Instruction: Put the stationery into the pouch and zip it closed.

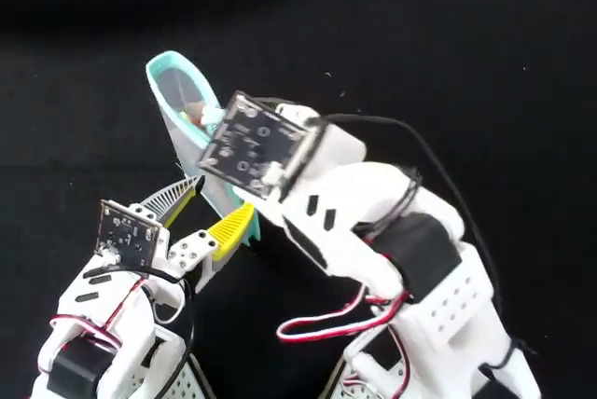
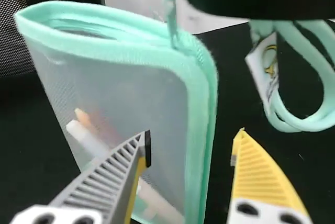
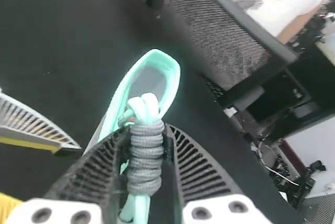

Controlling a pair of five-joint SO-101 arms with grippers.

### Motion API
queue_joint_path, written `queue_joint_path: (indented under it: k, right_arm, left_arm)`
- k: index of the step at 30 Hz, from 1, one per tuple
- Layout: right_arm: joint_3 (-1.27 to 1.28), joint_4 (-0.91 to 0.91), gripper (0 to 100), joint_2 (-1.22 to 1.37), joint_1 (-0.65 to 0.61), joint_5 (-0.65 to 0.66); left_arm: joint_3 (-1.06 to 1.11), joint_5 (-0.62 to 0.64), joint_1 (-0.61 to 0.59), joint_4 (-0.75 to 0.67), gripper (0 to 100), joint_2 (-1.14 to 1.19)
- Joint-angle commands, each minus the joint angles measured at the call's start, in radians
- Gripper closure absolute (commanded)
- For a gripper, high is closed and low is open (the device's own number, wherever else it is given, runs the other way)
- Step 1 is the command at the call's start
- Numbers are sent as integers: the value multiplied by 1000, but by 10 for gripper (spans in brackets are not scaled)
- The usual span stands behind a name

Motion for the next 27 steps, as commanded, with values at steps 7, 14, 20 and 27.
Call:
queue_joint_path:
  k: [7,14,20,27]
  right_arm:
    - [-344,173,986,159,-69,-2]
    - [-406,295,986,171,-61,5]
    - [-397,339,986,176,-61,3]
    - [-308,342,986,171,-68,0]
  left_arm:
    - [-21,2,-64,-46,733,-2]
    - [-19,-43,-286,-80,733,-2]
    - [-19,-48,-298,-78,734,-2]
    - [-19,-48,-297,-83,734,-2]
